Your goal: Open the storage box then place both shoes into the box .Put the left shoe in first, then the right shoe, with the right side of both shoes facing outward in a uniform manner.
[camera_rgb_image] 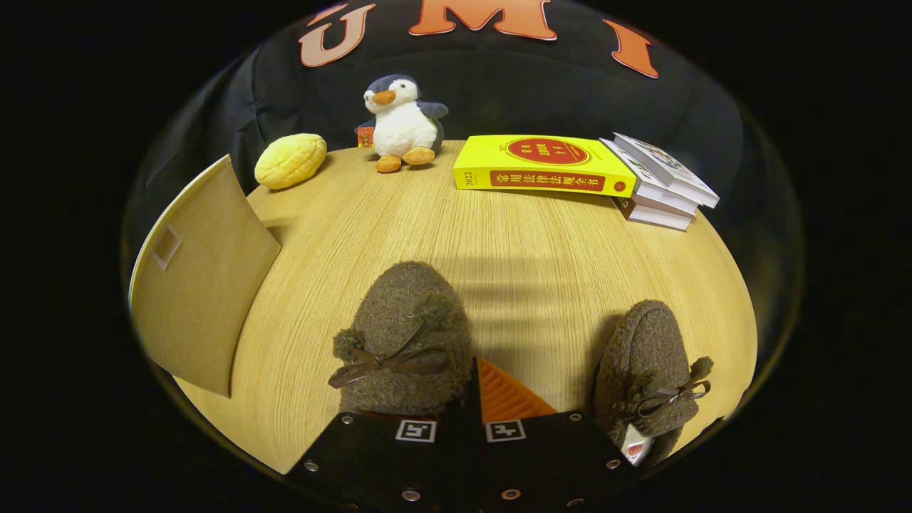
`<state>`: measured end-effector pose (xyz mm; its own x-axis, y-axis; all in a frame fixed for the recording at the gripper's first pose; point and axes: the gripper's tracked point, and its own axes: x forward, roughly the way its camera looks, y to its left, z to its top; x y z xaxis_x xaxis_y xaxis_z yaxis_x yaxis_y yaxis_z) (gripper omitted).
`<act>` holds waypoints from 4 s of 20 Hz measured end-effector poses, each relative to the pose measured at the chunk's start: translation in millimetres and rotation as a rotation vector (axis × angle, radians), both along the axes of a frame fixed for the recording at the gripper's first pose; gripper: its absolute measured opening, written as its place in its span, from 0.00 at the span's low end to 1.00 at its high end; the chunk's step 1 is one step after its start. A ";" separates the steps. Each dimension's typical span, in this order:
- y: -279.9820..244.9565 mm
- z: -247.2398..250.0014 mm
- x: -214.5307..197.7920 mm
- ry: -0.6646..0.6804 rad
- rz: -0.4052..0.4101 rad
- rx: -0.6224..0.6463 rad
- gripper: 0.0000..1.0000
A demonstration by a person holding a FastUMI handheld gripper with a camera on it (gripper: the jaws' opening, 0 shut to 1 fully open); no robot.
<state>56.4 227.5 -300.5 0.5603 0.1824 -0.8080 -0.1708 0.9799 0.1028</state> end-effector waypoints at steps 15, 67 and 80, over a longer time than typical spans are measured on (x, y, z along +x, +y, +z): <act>107.9 197.3 11.8 -0.046 0.058 0.219 0.03; 19.1 189.1 -19.1 -0.085 0.175 0.136 0.99; -177.2 35.9 -60.5 0.096 -0.038 -0.068 0.99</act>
<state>-4.1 50.4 -264.6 0.4853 0.1055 -0.8680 -0.1259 0.9908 0.0501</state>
